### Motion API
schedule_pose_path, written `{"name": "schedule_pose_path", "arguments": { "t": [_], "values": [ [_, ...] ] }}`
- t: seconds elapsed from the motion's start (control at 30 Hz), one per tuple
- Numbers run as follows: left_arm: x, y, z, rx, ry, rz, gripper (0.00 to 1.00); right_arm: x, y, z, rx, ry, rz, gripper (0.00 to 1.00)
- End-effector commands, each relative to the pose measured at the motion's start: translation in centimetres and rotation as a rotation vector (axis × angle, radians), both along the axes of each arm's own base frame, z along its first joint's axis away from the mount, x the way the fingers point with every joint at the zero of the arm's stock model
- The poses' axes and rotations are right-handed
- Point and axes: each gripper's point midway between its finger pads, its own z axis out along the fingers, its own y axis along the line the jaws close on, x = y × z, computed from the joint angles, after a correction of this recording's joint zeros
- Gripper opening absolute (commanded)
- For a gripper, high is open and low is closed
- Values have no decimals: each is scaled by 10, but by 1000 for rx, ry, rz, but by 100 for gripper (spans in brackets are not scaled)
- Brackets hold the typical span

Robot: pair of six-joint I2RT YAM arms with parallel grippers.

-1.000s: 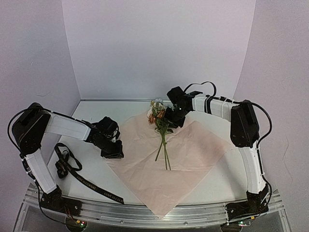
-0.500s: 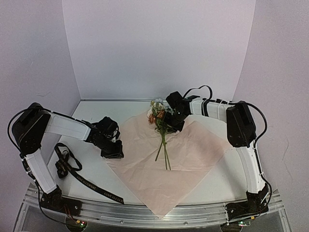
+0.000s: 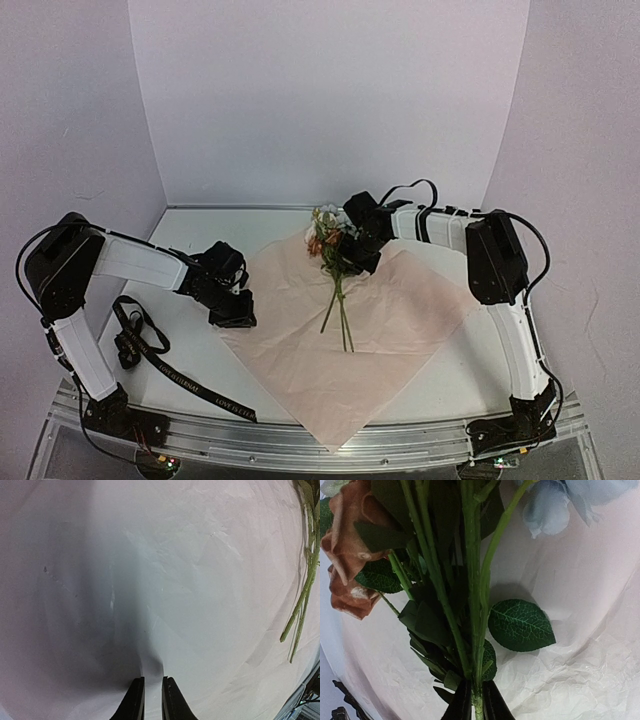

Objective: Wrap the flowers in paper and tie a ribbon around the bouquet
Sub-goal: Adjust the fake flower in the folded bouquet.

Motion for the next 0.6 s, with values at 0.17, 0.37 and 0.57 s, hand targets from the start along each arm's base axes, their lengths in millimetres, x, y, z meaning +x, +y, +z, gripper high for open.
{"name": "schedule_pose_path", "arguments": {
  "t": [0.17, 0.37, 0.57],
  "values": [
    [-18, 15, -31, 81, 76, -15, 14, 7, 1, 27, 30, -54, 0, 4],
    [-19, 15, -32, 83, 76, -17, 14, 6, -1, 43, 36, -84, 8, 4],
    [-19, 16, -32, 85, 76, -17, 14, 5, -2, 54, 39, -103, 19, 3]
  ]
}}
